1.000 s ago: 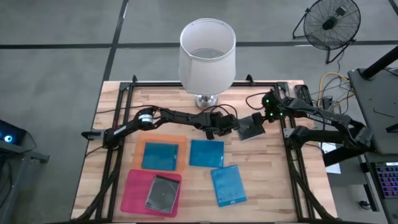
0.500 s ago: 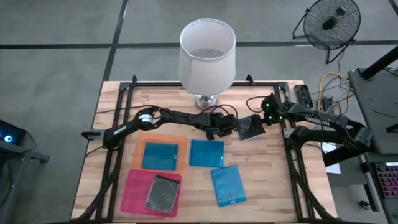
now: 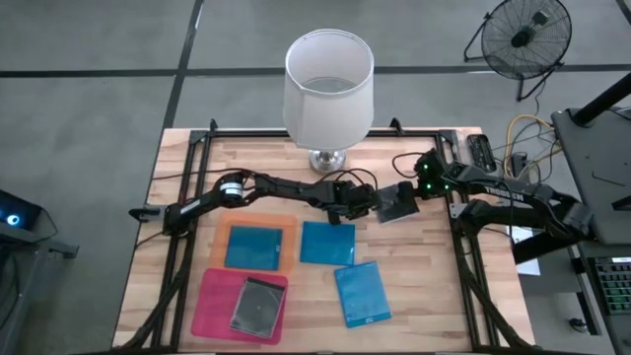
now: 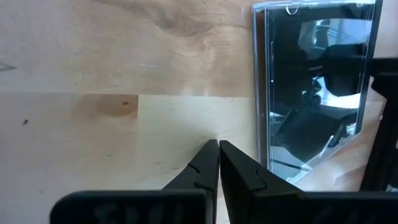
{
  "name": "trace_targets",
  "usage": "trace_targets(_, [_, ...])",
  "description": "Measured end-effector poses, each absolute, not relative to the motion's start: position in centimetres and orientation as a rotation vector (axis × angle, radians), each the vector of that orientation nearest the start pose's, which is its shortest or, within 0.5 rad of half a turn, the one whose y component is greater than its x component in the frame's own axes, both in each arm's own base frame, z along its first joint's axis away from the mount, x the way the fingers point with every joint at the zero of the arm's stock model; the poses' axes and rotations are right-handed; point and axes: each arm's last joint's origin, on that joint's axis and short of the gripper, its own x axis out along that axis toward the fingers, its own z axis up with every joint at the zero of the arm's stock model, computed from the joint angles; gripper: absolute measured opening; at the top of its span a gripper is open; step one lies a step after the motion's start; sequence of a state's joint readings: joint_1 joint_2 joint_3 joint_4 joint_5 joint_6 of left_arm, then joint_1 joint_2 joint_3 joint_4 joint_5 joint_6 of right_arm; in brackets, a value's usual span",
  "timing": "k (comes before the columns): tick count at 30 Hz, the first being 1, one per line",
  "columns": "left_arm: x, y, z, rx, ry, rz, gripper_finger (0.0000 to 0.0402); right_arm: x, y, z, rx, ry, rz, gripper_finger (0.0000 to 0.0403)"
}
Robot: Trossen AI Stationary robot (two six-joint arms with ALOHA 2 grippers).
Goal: Pick & place jewel cases by type
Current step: Put the black CD case into the pink bin
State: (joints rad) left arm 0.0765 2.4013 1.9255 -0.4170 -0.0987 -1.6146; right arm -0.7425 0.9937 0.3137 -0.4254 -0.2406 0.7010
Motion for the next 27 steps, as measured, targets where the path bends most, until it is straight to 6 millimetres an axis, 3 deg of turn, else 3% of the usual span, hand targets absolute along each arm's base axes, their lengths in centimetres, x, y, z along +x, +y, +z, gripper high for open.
trace_targets(27, [52.2, 4.3, 13.8, -1.508, 0.514, 0.874, 0.0, 12.9, -8.7, 13.9, 1.172, 0.765, -0.751, 0.035])
